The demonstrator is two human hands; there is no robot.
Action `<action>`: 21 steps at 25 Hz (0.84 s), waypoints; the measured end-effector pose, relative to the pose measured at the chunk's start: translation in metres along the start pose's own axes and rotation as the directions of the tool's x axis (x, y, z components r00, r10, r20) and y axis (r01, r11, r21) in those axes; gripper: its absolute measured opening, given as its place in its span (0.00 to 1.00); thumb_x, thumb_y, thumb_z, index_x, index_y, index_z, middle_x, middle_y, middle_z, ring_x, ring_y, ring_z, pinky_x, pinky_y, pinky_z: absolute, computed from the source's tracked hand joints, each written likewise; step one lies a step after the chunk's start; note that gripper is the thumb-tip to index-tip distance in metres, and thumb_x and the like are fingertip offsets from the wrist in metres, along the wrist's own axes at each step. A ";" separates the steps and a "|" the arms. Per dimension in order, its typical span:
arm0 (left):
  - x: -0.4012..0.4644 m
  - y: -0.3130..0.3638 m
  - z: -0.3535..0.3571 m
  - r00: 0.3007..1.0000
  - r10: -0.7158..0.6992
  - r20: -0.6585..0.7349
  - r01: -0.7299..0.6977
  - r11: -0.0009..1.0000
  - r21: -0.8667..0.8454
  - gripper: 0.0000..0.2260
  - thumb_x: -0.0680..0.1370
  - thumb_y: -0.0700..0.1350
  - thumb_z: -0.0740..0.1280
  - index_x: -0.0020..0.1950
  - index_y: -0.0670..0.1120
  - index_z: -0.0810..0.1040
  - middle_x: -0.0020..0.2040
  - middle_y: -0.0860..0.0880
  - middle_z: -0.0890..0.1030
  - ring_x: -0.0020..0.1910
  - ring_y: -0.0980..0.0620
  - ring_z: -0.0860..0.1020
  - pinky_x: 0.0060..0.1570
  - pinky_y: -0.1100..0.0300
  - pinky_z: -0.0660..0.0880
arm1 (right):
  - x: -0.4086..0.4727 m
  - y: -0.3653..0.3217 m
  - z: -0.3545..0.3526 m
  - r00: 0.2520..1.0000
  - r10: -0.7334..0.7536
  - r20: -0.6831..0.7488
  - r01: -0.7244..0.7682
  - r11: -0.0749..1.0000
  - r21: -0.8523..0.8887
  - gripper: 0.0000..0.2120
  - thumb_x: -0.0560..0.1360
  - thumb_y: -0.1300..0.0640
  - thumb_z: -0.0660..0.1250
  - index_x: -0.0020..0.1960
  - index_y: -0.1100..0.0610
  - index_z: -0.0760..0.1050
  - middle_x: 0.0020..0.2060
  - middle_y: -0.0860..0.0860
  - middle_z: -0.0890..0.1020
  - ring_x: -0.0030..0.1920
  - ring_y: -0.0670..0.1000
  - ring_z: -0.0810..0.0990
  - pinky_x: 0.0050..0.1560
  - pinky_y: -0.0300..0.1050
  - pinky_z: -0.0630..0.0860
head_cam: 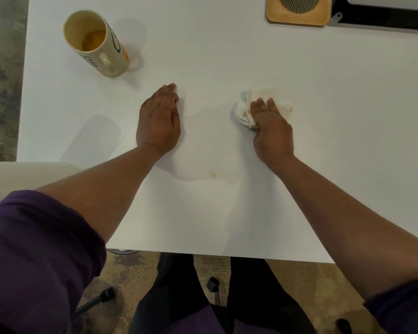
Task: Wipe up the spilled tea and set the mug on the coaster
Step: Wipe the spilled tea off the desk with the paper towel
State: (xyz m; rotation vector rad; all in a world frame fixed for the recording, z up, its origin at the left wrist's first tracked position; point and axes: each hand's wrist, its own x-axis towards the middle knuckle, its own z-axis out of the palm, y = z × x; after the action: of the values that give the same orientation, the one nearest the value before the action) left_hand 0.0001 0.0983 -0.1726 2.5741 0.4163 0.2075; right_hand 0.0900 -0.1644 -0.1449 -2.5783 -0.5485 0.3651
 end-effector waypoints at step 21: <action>-0.003 0.002 0.000 1.000 -0.005 0.010 0.005 0.999 0.036 0.13 0.83 0.41 0.56 0.63 0.42 0.75 0.73 0.45 0.75 0.75 0.45 0.69 0.72 0.47 0.66 | -0.071 0.019 -0.019 0.779 -0.397 0.486 0.211 0.895 0.393 0.19 0.65 0.79 0.66 0.48 0.63 0.86 0.52 0.57 0.86 0.63 0.55 0.80 0.65 0.55 0.76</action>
State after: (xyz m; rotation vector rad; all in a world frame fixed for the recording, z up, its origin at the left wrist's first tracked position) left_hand -0.0020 0.0959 -0.1721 2.6083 0.4266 0.1873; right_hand 0.0401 -0.2190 -0.1271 -1.9950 -1.0105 1.0166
